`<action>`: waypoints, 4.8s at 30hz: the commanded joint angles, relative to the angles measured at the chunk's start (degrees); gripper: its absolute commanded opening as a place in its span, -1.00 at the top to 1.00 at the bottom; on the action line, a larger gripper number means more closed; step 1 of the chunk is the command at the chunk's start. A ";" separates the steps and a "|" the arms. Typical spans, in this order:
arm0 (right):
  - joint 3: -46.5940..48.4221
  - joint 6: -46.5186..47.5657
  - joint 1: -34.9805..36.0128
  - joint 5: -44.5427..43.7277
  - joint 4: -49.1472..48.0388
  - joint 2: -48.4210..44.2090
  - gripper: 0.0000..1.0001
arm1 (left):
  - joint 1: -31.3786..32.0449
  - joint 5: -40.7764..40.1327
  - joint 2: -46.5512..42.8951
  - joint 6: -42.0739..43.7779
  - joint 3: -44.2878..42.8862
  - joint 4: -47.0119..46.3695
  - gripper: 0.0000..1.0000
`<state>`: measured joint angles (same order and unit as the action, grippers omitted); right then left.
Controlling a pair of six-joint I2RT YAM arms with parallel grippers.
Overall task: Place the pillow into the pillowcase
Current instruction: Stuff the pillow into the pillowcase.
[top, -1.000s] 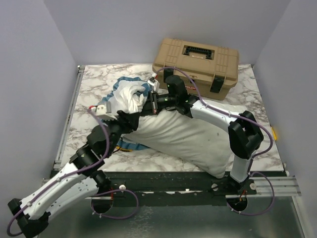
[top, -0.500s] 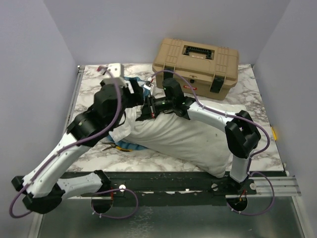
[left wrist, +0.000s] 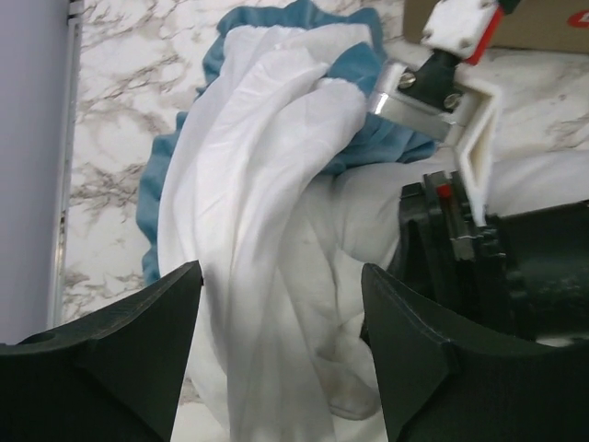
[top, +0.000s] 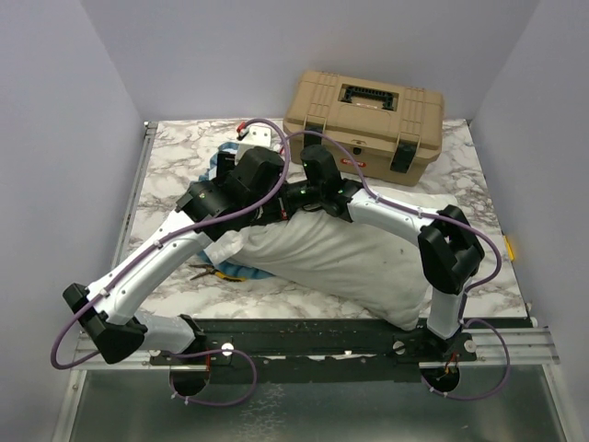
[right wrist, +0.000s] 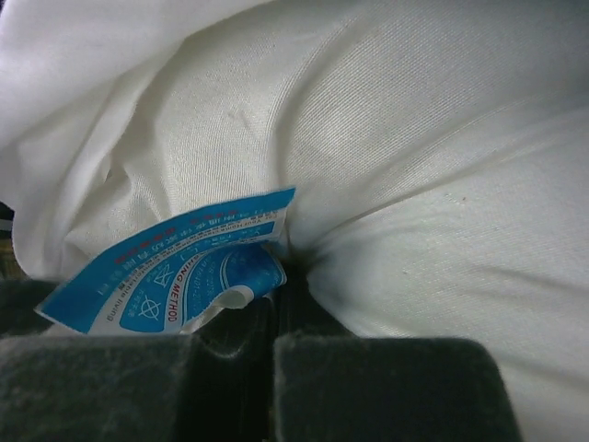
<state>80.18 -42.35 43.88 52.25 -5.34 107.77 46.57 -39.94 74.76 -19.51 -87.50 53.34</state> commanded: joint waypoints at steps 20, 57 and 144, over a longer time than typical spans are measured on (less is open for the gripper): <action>2.23 12.83 1.91 -5.46 22.09 -6.61 1.00 | -17.68 6.56 -13.77 4.80 1.64 -15.00 1.00; 32.47 -3.00 0.57 2.28 17.75 9.78 1.00 | -7.53 36.96 -9.89 -10.62 6.56 -27.53 1.00; 15.89 -8.02 -7.06 1.58 9.53 7.19 0.75 | -22.03 10.77 4.30 26.63 9.29 -17.17 -0.20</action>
<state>94.70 -50.94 36.05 50.83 0.01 114.32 25.08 -20.56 76.53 2.57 -77.43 32.03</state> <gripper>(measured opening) 0.126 0.699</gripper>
